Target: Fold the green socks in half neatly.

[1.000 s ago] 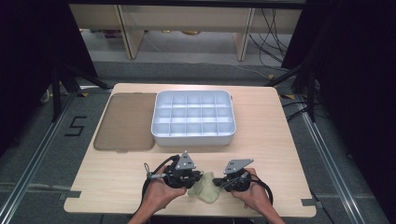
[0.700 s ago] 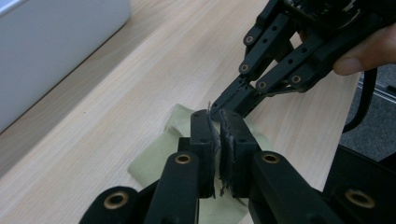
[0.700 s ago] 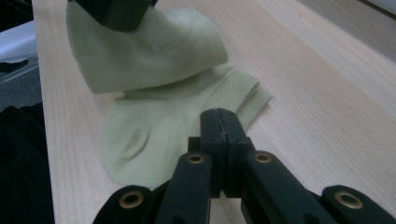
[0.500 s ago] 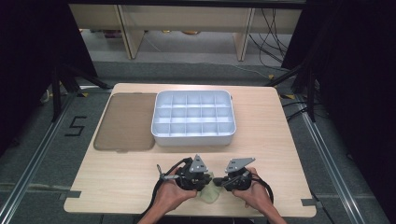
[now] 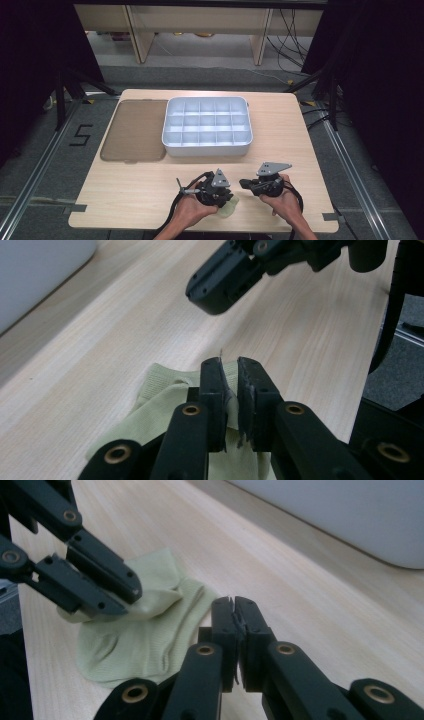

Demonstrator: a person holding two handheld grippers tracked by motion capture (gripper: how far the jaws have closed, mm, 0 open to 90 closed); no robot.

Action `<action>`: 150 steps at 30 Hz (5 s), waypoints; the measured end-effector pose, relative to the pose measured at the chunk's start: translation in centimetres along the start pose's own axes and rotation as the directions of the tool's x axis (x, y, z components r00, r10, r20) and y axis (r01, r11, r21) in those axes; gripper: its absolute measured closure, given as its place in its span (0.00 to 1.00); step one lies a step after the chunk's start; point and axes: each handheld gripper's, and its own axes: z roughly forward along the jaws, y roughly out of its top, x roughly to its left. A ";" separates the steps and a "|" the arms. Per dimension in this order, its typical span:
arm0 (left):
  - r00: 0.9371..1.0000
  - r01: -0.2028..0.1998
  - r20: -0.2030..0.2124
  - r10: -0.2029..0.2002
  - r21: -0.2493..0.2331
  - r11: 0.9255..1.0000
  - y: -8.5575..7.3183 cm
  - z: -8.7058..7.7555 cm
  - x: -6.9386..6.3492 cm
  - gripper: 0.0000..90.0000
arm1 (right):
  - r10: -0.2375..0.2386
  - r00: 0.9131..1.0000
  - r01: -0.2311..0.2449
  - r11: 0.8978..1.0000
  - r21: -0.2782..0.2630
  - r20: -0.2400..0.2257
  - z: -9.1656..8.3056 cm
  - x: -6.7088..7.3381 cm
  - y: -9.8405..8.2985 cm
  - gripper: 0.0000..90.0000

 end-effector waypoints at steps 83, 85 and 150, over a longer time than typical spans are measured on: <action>0.997 0.060 -0.056 -0.059 0.005 0.998 -5.2 -2.8 1.7 0.94 | -0.222 0.975 0.223 0.973 0.061 -0.022 2.4 5.0 1.4 1.00; 0.998 0.042 -0.047 -0.040 0.032 0.999 -5.4 -2.5 1.4 0.95 | -0.214 0.976 0.216 0.974 0.072 -0.030 2.5 4.8 1.4 1.00; 0.959 0.266 -0.112 -0.261 0.031 0.963 -6.3 -2.0 0.7 0.57 | -0.184 0.983 0.184 0.983 0.003 -0.021 0.8 4.0 1.0 0.99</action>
